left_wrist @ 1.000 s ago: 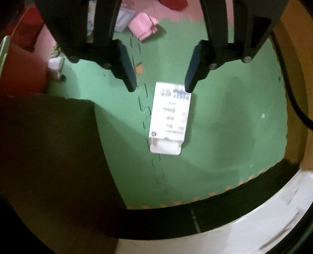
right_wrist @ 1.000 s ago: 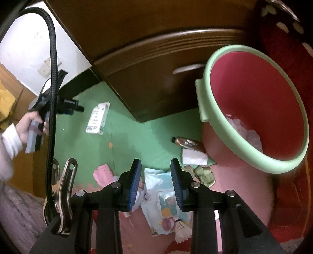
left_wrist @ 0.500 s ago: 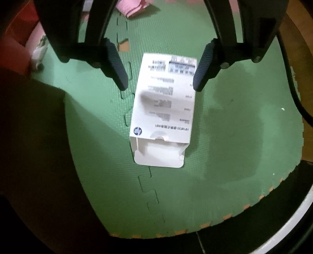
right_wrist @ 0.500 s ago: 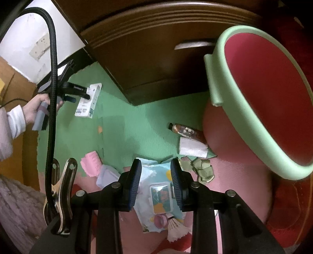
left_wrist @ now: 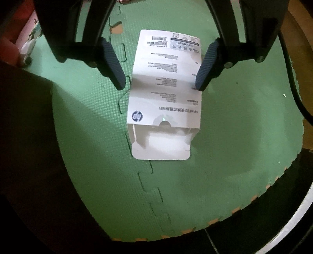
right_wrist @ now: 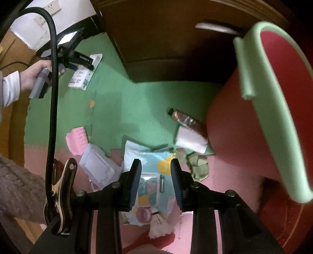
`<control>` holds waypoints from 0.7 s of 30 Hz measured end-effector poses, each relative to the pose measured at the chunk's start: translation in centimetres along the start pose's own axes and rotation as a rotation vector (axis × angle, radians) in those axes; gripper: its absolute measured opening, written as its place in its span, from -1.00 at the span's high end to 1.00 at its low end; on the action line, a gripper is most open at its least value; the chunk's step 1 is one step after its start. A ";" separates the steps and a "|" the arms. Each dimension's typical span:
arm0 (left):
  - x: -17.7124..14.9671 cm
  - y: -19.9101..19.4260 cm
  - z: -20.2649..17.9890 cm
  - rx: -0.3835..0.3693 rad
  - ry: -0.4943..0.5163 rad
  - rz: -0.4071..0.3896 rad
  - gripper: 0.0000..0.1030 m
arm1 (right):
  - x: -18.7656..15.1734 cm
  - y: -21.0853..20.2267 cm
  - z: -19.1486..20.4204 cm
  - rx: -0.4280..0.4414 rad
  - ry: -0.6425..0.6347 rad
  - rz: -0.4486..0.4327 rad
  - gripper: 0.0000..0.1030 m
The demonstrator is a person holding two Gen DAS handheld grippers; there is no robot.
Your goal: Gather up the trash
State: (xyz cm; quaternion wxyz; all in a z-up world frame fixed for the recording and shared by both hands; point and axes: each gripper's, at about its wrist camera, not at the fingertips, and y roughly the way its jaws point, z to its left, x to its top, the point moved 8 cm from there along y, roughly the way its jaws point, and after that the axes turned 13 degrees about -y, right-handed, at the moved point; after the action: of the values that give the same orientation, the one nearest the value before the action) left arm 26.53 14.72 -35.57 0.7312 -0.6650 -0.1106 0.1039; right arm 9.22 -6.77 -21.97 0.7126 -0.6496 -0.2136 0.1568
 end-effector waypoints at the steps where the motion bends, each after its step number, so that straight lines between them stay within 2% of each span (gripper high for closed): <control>1: 0.1 0.1 0.2 0.010 -0.002 -0.005 -0.52 | 0.0 0.1 0.1 -0.002 -0.009 0.005 0.38; 5: 0.1 1.0 0.9 0.057 -0.011 -0.016 -0.64 | -0.3 1.1 0.6 0.008 -0.055 0.060 0.38; 10: 0.0 1.8 1.2 0.084 -0.044 -0.005 -0.60 | -0.3 3.4 0.6 -0.041 -0.164 0.143 0.38; 13: -0.3 3.0 1.7 0.078 -0.067 0.038 -0.36 | 0.4 4.4 0.5 -0.074 -0.220 0.167 0.38; 15: -0.1 2.8 2.0 0.027 -0.082 0.038 -0.03 | 1.1 5.0 0.5 -0.105 -0.269 0.165 0.38; 16: -0.1 2.7 1.8 -0.001 -0.084 0.048 0.28 | 1.7 5.5 0.6 -0.137 -0.312 0.161 0.38; 17: -0.2 2.7 1.7 -0.010 -0.084 0.056 0.36 | 2.1 6.0 0.5 -0.158 -0.336 0.160 0.38; 21: -0.7 2.6 1.5 -0.026 -0.057 0.054 0.36 | 3.2 8.1 -0.1 -0.270 -0.444 0.168 0.38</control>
State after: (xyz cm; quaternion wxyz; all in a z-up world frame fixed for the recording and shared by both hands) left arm 25.44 16.15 -38.00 0.7160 -0.6740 -0.1149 0.1411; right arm 12.41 -4.38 -29.67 0.5397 -0.7040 -0.3288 0.3242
